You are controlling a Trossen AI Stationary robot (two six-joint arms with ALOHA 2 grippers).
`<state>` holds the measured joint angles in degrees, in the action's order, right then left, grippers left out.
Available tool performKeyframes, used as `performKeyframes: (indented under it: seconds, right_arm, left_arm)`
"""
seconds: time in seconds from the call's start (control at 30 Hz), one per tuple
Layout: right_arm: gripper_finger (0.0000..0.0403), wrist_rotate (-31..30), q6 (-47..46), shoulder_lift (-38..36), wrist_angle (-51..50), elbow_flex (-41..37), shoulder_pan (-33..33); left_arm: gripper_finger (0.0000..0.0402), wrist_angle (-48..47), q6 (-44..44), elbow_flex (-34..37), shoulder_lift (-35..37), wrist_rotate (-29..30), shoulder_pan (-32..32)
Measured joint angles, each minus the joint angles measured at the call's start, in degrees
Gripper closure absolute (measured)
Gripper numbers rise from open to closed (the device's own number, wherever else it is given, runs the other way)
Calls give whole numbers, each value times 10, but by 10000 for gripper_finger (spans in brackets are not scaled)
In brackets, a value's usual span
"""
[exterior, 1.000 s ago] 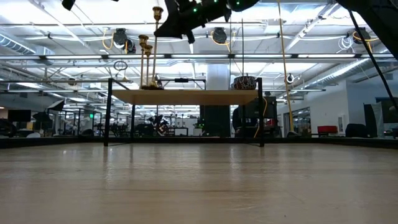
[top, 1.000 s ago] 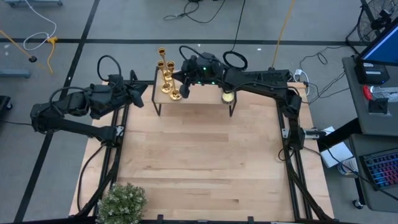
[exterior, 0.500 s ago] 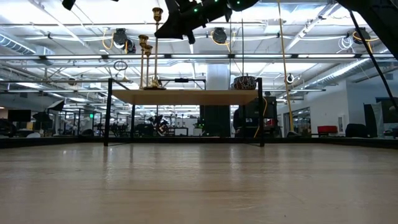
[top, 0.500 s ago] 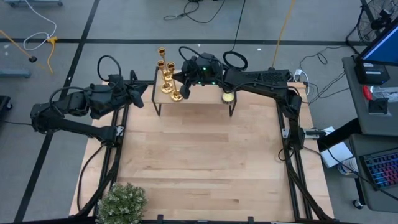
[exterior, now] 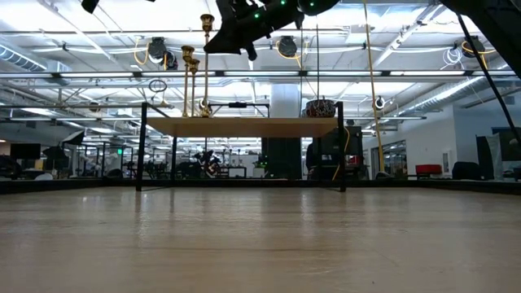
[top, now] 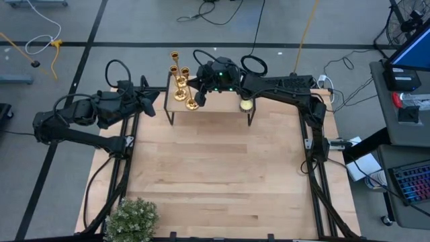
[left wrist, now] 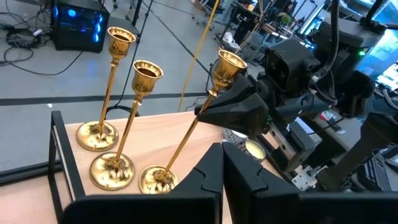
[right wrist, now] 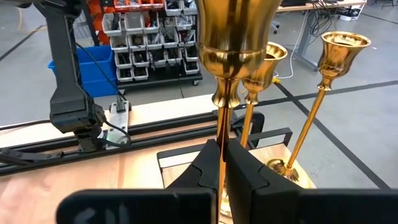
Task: Pick & Place candle stick holders
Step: Put the gold candle holder on the shelf aligned with the other gold candle holders
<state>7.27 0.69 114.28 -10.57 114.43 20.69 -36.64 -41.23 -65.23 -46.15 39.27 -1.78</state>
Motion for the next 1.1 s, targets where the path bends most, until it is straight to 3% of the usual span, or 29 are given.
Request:
performKeyframes:
  seconds: [0.67, 0.87, 1.1]
  right_arm:
    - [403, -14, 0, 17, 23, 1, -6]
    - [401, -13, -2, 17, 16, 1, -5]
    - [397, -13, -7, 17, 13, 1, -5]
  left_arm:
    - [383, 0, 4, 0, 0, -6, 0]
    - [398, 0, 5, 0, 0, -4, 0]
    - [383, 0, 4, 0, 0, -4, 0]
